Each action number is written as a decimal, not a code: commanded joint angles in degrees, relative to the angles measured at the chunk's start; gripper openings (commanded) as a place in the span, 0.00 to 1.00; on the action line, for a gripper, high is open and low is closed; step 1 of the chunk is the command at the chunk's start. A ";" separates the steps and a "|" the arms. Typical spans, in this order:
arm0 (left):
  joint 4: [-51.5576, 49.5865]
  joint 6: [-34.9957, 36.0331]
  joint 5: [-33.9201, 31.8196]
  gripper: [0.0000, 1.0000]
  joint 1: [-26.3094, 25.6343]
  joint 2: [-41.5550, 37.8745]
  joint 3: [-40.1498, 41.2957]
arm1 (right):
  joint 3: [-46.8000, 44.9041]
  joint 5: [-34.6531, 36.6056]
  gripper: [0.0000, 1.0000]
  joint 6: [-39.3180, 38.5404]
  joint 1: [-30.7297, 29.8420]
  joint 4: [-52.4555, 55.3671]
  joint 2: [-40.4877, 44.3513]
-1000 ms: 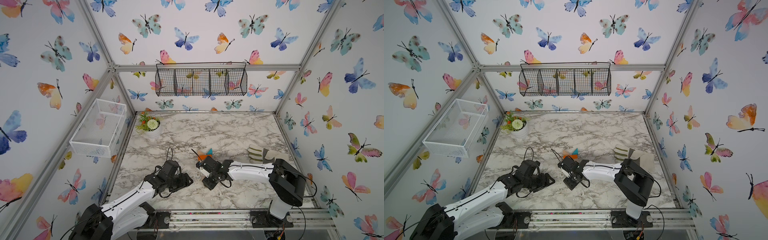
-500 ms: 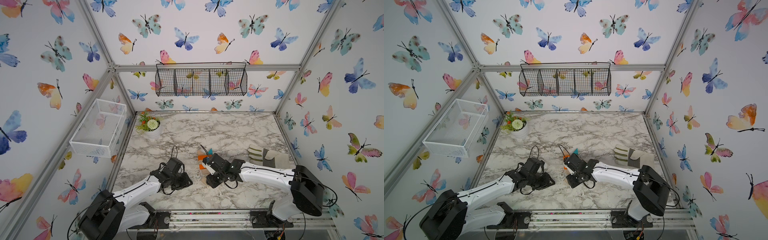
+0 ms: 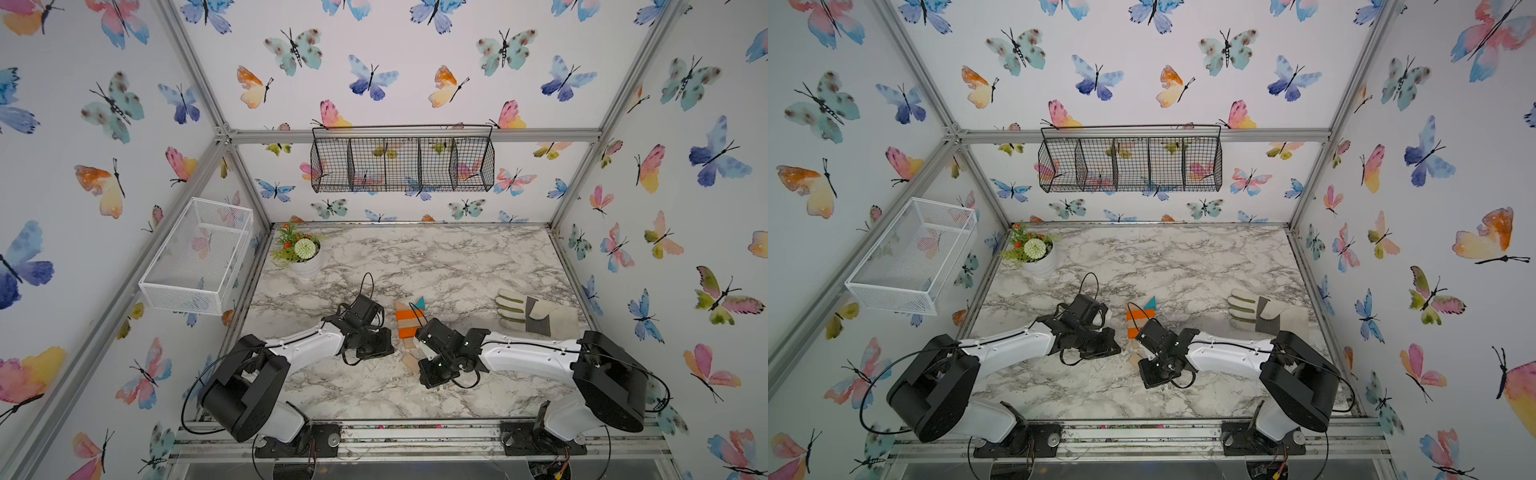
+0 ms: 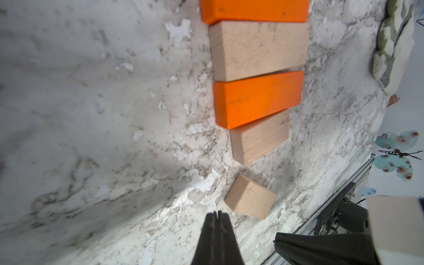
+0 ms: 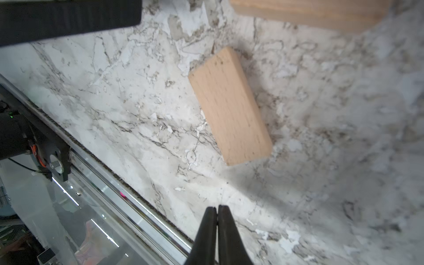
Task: Assemble a carrot with building blocks
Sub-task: Assemble the building block at the center of the board.
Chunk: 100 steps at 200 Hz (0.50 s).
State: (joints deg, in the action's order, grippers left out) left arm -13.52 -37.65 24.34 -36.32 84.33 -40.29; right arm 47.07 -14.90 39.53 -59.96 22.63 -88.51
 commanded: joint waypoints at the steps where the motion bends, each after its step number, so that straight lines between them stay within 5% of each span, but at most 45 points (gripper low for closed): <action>1: 0.12 1.67 1.89 0.00 0.36 1.35 -0.55 | -1.19 0.81 0.09 2.44 0.46 -1.45 -0.16; 100: 8.54 -2.62 7.09 0.00 0.04 2.01 5.22 | -4.22 2.04 0.08 4.80 2.51 -6.07 -1.60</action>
State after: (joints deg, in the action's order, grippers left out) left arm -8.56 -38.63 28.73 -36.32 86.54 -36.34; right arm 43.83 -14.70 43.57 -58.76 17.54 -90.85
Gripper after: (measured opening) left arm 0.043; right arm 0.086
